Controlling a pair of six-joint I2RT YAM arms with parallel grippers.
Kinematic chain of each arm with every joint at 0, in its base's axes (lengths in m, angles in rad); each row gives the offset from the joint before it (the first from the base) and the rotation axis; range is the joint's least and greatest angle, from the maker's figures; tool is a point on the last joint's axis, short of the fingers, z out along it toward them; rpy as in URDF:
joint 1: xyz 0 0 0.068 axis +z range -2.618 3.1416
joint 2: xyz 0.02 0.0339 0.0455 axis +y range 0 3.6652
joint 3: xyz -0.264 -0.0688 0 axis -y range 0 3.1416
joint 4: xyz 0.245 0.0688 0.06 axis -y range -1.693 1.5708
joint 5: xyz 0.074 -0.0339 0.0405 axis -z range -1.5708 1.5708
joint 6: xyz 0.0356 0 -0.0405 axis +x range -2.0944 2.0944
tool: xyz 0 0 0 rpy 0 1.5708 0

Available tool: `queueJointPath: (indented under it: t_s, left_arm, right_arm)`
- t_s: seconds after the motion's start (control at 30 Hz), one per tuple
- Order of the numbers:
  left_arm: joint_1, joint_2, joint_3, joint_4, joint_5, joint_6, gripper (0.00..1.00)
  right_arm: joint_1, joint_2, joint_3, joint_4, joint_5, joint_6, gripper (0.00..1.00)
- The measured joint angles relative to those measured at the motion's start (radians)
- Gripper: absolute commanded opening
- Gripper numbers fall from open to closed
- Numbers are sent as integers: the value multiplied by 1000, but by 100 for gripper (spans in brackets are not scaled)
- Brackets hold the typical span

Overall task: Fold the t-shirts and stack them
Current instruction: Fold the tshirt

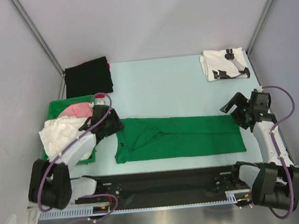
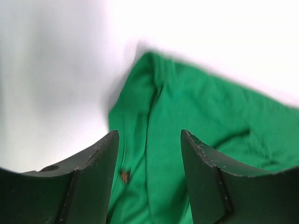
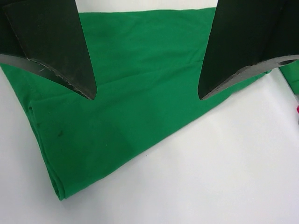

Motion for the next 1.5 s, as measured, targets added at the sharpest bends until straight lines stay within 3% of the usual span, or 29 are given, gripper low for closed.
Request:
queueJointPath:
  t_s: [0.33, 0.43, 0.53, 0.57, 0.6, 0.8, 1.0, 1.1, 1.2, 1.3, 1.33, 1.37, 1.4, 1.5]
  left_arm:
    - [9, 319, 126, 154, 16, 84, 48]
    - [10, 372, 146, 171, 22, 87, 36]
    - [10, 416, 161, 187, 27, 94, 17]
    - [10, 422, 167, 187, 29, 93, 4]
    - [11, 429, 173, 195, 31, 91, 0]
    - [11, 504, 259, 183, 28, 102, 0]
    - [14, 755, 662, 55, 19, 116, 0]
    - [14, 949, 975, 7, 23, 128, 0]
    - [14, 1201, 1387, -84, 56, 130, 0]
    - [11, 1444, 1788, -109, 160, 124, 25]
    - [7, 1495, 1872, -100, 185, 120, 64]
    - [4, 1507, 1886, -87, 202, 124, 86]
    - [0, 1498, 1863, -72, 216, 121, 100]
    - [-25, 1383, 1662, 3, 223, 113, 100]
  right_arm:
    - [-14, -8, -25, 1, -36, -14, 96]
    - [-39, -2, -36, 12, -53, -29, 96]
    - [-64, -1, -51, 16, -74, -42, 96]
    - [-71, -1, -54, 18, -79, -48, 96]
    - [-84, 1, -58, 20, -90, -56, 96]
    - [-129, 5, -63, 28, -134, -71, 96]
    - [-134, 5, -63, 47, -165, -75, 96]
    - [-140, 12, -63, 64, -178, -77, 96]
    - [-143, 26, -70, 98, -195, -76, 96]
    - [-143, 36, -84, 122, -208, -75, 95]
    - [-143, 39, -87, 127, -214, -74, 96]
    - [-143, 40, -90, 127, -220, -75, 95]
    - [-143, 41, -90, 127, -225, -75, 96]
    - [-140, 39, -90, 127, -231, -76, 95]
